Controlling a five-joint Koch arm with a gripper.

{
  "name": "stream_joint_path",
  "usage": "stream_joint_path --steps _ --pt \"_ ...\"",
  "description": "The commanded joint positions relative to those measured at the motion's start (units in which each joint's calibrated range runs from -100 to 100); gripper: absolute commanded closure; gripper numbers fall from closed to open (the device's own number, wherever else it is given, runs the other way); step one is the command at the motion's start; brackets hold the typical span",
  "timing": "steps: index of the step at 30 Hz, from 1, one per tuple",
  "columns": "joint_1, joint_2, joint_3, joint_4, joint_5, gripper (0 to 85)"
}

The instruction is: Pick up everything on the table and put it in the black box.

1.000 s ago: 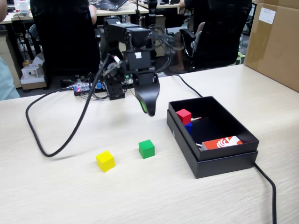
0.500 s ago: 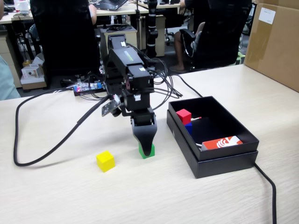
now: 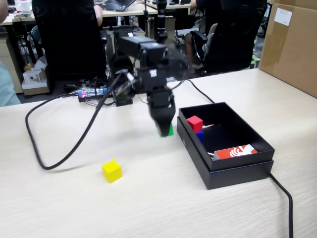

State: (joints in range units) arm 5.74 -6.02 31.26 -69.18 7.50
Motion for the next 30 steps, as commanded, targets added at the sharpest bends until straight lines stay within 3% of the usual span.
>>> stream_joint_path --steps 1,9,18,27,30 --pt "4.2 -12.2 3.0 -0.2 1.1 76.3" --pt "12.1 -5.4 4.1 -0.2 4.5 75.7" --pt "12.3 16.1 10.6 -0.1 4.6 75.3" --pt "12.1 18.4 8.0 -0.1 4.6 56.1" --pt "12.1 14.6 7.1 -0.1 4.6 55.1"
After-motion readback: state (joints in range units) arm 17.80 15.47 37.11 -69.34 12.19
